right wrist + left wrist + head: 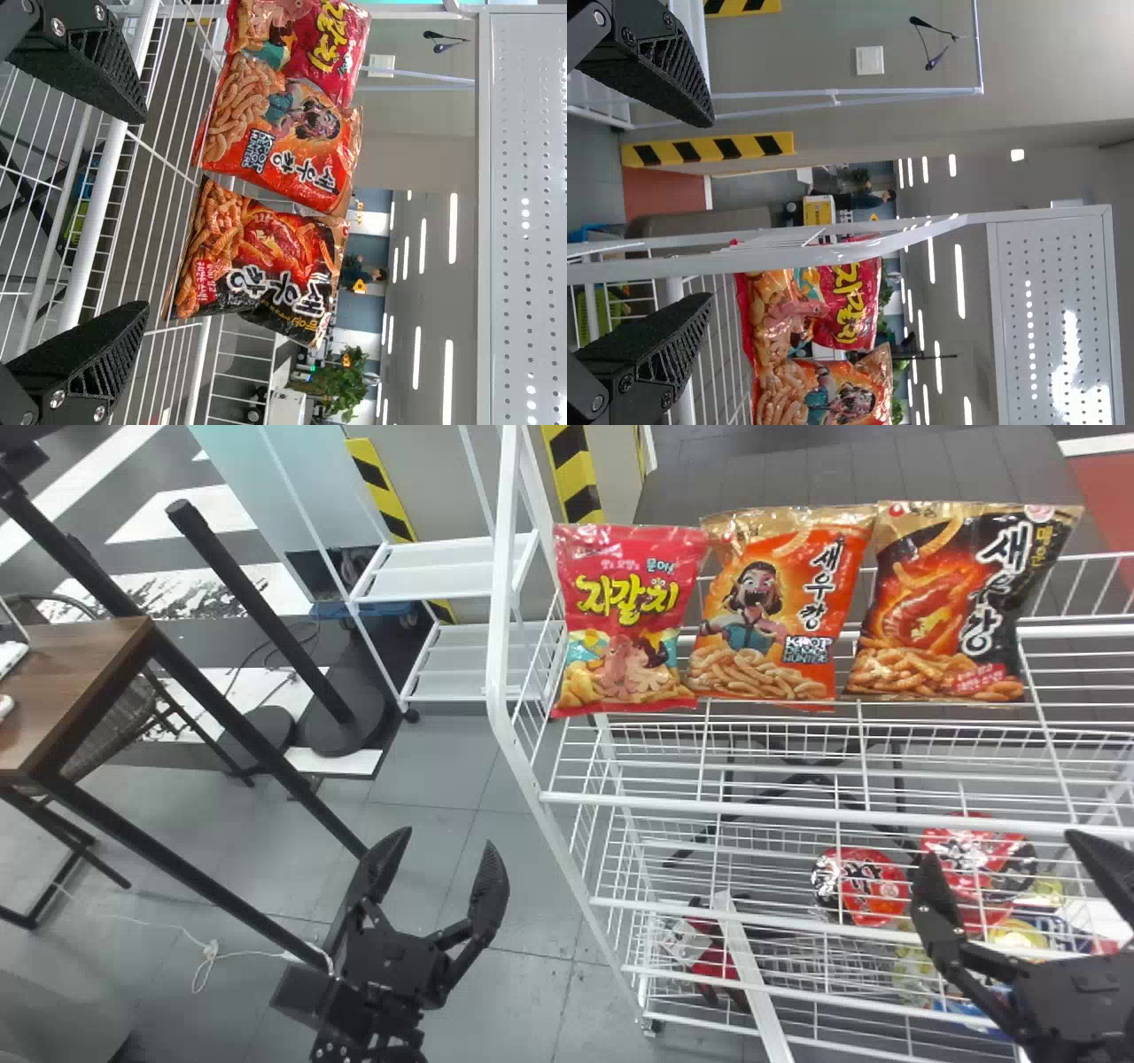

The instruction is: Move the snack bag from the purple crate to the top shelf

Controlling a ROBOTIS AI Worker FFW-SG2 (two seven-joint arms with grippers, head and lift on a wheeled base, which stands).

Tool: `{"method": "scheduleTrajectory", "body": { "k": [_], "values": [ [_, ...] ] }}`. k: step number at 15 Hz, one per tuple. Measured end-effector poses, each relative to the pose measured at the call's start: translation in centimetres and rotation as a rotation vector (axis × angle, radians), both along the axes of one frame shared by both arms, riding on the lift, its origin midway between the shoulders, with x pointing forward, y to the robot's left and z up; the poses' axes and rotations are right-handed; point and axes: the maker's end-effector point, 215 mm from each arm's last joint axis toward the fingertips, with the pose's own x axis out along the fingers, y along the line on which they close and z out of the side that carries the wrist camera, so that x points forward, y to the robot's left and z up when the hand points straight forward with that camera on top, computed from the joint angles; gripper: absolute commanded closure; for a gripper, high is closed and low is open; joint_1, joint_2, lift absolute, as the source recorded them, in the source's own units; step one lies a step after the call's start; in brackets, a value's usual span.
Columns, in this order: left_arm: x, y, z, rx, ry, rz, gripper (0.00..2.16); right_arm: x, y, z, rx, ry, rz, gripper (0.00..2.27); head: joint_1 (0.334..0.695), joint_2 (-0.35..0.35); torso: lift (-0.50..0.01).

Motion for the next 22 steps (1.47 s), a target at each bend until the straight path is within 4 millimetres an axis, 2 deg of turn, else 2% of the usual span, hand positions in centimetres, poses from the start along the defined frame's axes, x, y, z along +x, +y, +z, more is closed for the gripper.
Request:
{"method": "scheduleTrajectory", "body": {
  "k": [7,22],
  "values": [
    [0.0,0.1,0.1,0.004,0.002,-0.008,0.13,-0.6,0.1,-0.4,0.002,0.02,-0.003,0.07,0.695,0.322,0.0],
    [0.8,-0.3,-0.7,-0.012,0.005,0.001,0.13,0.0,-0.3,-1.0,-0.006,0.017,-0.005,0.07,0.695,0.305,0.0]
  ]
}}
